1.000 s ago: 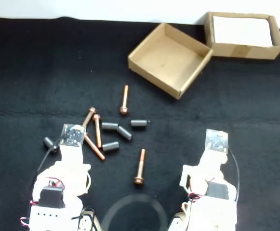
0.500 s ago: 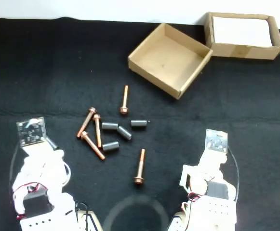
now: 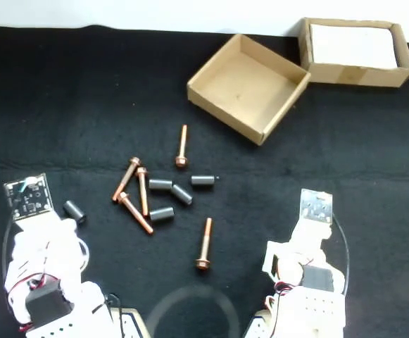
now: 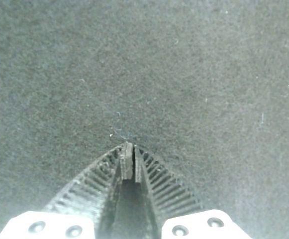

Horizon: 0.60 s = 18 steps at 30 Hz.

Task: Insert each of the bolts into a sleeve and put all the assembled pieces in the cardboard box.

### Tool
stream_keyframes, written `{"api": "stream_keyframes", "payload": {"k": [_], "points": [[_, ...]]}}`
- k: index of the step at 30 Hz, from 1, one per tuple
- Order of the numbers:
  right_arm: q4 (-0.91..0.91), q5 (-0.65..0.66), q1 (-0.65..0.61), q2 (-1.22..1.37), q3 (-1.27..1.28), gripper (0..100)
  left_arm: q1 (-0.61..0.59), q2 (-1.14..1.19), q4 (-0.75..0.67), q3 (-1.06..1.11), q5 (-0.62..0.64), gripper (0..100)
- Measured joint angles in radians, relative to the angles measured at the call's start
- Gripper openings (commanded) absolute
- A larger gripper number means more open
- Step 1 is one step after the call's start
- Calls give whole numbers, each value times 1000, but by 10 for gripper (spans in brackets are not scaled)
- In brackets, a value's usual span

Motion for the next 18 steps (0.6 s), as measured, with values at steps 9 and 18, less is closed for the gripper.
{"api": "stream_keyframes", "payload": {"k": [9,18], "points": [[0,-3,0,0,0,9,-184,0,68,3,-2,9],[0,-3,-28,0,0,9,-264,0,127,3,-3,9]]}}
